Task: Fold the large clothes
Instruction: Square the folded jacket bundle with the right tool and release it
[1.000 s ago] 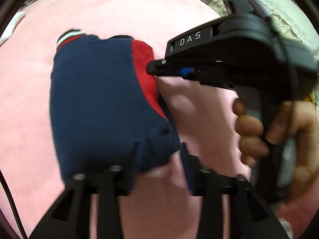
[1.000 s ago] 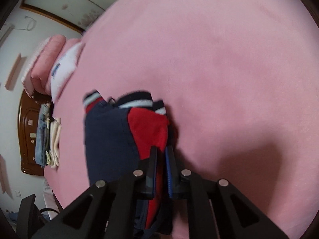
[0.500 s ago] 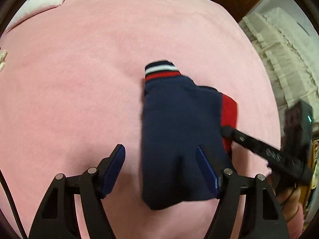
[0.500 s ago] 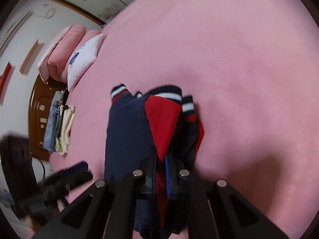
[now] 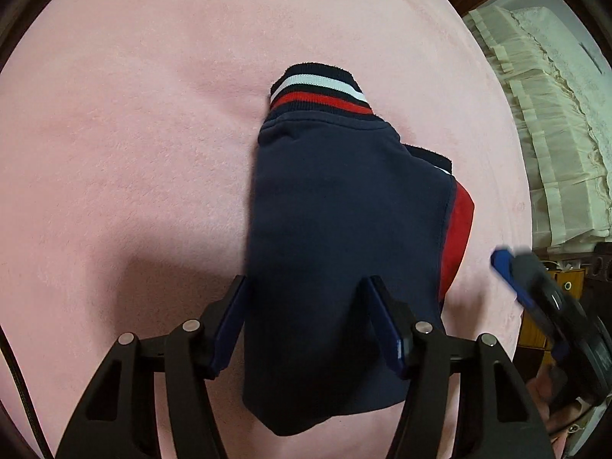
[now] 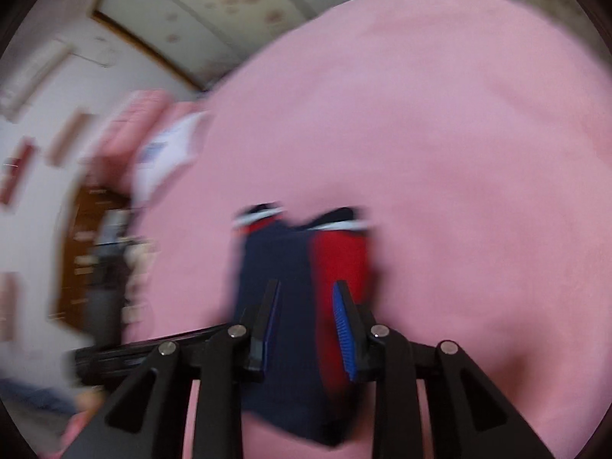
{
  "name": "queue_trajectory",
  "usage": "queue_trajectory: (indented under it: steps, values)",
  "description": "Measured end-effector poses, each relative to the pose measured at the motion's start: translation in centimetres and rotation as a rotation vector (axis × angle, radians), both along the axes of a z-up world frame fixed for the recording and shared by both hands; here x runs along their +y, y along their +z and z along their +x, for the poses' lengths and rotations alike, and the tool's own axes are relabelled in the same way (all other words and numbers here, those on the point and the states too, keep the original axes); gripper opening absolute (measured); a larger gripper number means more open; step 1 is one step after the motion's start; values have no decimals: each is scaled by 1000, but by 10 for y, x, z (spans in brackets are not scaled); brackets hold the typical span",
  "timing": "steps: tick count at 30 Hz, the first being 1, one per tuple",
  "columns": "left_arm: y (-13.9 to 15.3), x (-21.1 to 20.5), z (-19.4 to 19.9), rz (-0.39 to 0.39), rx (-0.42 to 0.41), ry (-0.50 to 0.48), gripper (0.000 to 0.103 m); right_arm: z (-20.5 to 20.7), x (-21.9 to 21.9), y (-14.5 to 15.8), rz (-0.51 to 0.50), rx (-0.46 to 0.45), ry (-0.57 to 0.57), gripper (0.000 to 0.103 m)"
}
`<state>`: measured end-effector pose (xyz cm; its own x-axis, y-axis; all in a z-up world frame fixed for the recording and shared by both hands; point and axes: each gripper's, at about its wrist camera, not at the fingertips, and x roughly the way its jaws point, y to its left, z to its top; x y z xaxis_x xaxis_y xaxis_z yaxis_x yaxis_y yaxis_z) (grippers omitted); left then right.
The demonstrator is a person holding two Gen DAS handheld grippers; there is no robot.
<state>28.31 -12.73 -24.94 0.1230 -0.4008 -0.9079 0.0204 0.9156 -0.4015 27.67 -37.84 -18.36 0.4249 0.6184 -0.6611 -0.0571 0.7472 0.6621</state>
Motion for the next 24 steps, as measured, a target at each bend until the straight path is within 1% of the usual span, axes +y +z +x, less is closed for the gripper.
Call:
queue_trajectory:
  steps: [1,2,3,5,6,7,8,9,10,11,12,13,14,15,16,17,18,19,20,21,22,23,24]
  values:
    - [-4,0,1,3,2,-3,60,2,2,-4,65,21,32,27]
    - [-4,2,0,6,4,-4,60,4,7,-13,115,62,65,22]
    - [-11,3,1,7,9,-3,60,8,15,-24,100,110,84,12]
    - [-22,12,2,-7,25,32,60,10,25,-44,10,159,100,6]
    - [-25,20,5,-18,29,52,60,10,27,-57,-58,183,93,0]
    - [-28,27,4,-53,35,86,60,8,24,-62,-75,178,73,0]
    - [-28,31,2,-64,36,106,60,5,19,-63,-76,160,40,0]
    - [-27,34,-1,-60,33,128,60,1,15,-60,-119,144,4,0]
    - [-24,35,-2,-37,25,137,60,-2,13,-54,-178,132,-23,0]
    - [-19,34,-3,-5,8,136,60,-6,11,-42,-330,110,-83,0]
    - [-13,29,-3,28,-21,129,58,-7,8,-32,-404,84,-125,1]
    - [-2,27,-4,55,-65,111,55,-7,5,-26,-396,63,-138,1]
    - [5,25,-5,56,-90,100,49,-5,3,-20,-328,41,-129,1]
    - [16,23,-6,36,-128,88,49,2,3,-16,-235,24,-90,1]
    - [28,19,-4,-9,-173,66,47,9,6,-16,-187,19,-56,1]
    - [33,15,0,-42,-196,44,42,15,10,-16,-155,13,-24,1]
    - [35,7,6,-51,-199,25,38,25,19,-20,-110,3,30,1]
    - [32,-1,15,-26,-177,-1,33,31,24,-24,-100,3,48,1]
    - [24,-7,24,19,-155,-14,15,39,32,-32,-115,19,58,1]
    - [14,-12,32,72,-134,-26,5,43,37,-38,-151,42,51,0]
    - [5,-11,38,82,-128,-34,5,49,40,-44,-204,61,21,0]
    - [-1,-12,47,64,-127,-31,2,50,35,-47,-226,57,-14,0]
    - [-3,-8,49,49,-119,-19,1,49,29,-48,-237,50,-41,0]
